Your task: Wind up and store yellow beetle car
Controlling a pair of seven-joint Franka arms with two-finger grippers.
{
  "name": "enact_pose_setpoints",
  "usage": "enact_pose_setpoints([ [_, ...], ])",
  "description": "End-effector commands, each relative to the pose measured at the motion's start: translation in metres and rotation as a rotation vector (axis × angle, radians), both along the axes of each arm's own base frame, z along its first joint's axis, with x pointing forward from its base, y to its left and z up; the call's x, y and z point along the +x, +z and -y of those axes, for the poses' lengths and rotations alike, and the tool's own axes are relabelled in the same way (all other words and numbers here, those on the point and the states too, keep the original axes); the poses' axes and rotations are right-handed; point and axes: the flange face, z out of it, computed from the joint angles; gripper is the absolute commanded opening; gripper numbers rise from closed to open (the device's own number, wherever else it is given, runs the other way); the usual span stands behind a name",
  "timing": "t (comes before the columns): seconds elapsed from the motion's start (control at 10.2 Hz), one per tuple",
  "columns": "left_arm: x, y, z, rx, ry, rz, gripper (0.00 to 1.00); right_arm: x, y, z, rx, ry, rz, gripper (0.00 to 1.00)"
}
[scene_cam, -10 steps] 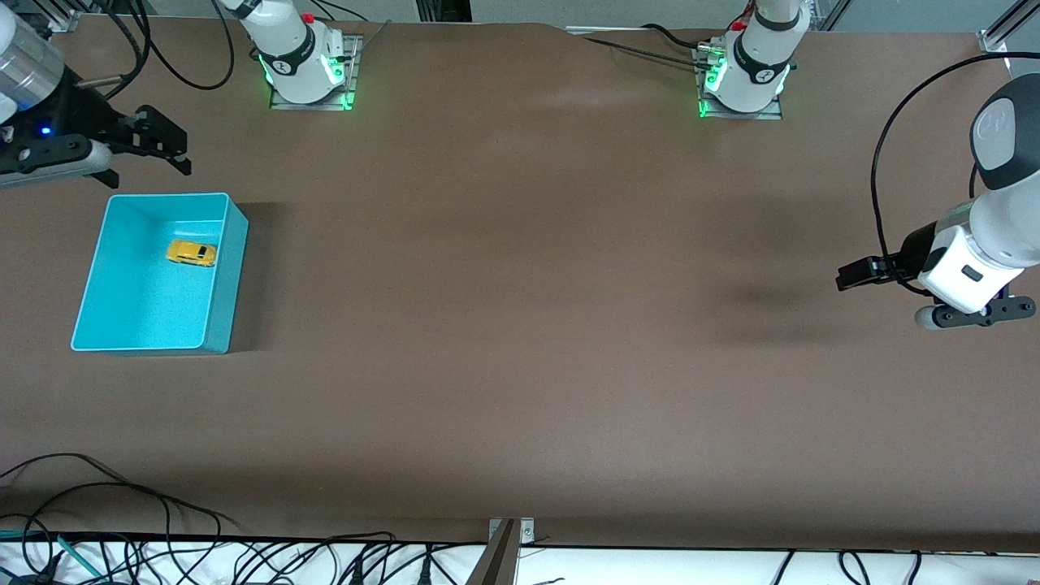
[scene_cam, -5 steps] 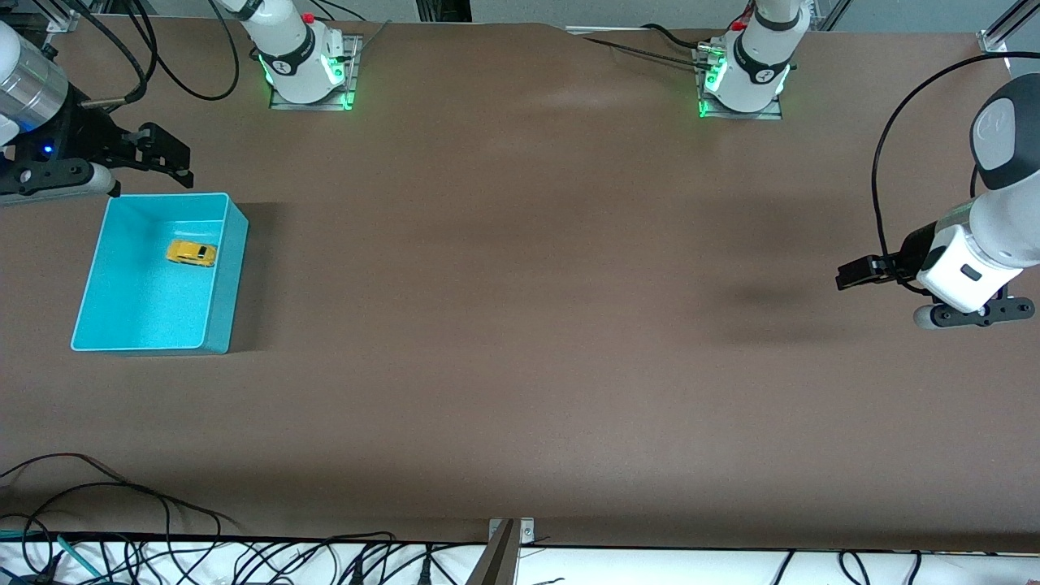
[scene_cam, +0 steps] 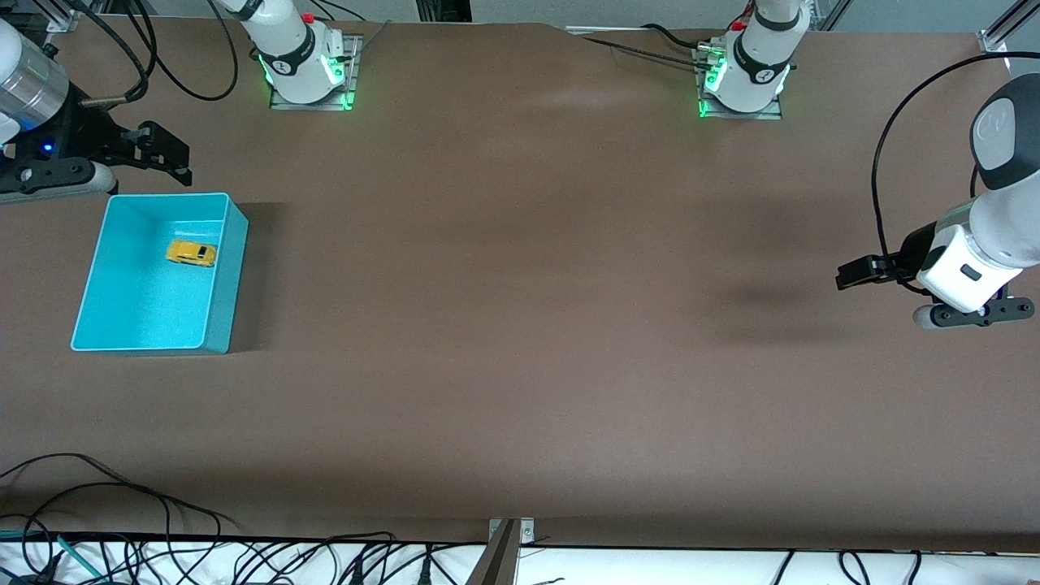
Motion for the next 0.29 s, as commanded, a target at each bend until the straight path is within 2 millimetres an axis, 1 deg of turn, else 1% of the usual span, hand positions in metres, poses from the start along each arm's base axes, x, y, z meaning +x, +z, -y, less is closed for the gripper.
enact_pose_setpoints([
  [0.0, -0.0043, 0.0057, -0.0009, -0.021, -0.018, -0.003, 1.0, -0.0034, 0.0069, -0.011, -0.017, 0.006, -0.019, 1.0],
  [0.2, -0.0043, 0.0057, -0.001, -0.02, -0.019, -0.003, 1.0, -0.0024, 0.0062, -0.0083, -0.02, 0.003, -0.018, 1.0],
])
